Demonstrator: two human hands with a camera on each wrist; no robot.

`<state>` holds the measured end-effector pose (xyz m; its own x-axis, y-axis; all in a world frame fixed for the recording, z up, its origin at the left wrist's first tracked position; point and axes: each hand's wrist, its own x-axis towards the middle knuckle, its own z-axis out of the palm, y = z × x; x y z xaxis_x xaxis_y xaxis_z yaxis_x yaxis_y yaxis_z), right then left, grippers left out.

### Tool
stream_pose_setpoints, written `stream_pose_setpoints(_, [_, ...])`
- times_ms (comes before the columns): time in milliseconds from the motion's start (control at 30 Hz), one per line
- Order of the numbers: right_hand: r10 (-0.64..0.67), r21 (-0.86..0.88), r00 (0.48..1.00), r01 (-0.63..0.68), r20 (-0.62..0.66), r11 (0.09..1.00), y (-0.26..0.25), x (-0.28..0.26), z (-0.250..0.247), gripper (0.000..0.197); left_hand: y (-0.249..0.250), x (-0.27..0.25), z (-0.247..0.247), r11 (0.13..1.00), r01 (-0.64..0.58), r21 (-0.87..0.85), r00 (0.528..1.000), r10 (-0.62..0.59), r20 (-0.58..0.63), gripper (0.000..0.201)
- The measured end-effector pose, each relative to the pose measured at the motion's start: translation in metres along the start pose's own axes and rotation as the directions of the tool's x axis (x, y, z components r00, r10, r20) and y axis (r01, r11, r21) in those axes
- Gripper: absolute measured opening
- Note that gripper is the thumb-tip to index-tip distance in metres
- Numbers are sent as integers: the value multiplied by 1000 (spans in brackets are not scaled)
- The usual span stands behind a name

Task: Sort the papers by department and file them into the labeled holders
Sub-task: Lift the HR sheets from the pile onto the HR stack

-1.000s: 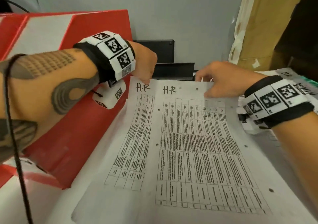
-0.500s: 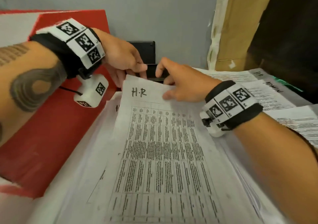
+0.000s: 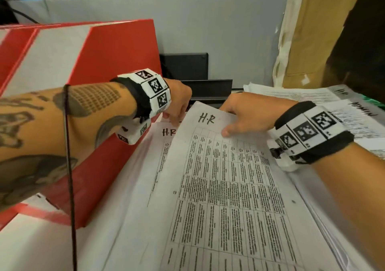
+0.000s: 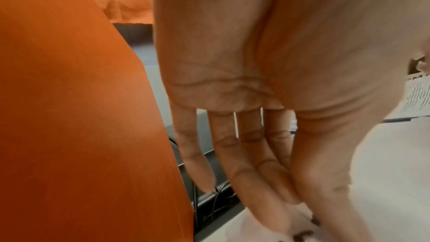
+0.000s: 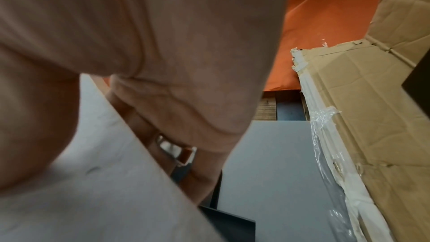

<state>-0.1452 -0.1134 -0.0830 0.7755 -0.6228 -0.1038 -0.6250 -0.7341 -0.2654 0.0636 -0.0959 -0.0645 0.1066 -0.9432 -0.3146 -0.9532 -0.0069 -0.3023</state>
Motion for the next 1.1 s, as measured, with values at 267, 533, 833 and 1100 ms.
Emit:
stream_pose_setpoints(267, [-7, 104, 996, 16, -89, 994, -13, -24, -35, 30, -4, -12, -1, 989, -19, 148, 995, 34, -98, 20])
stream_pose_setpoints(533, [107, -76, 994, -108, -10, 991, -8, -19, -31, 23, -6, 4, 7, 973, -182, -141, 980, 190, 50, 19])
stream_pose_setpoints(833, [144, -125, 983, -130, 111, 984, 4, 0, 1, 29, -2, 16, 13, 981, -192, -20, 981, 192, -22, 19])
stream_pose_setpoints(1100, [53, -113, 989, -69, -140, 991, 7, -1, -7, 31, -16, 1, -17, 963, -220, -154, 948, 173, -267, 17])
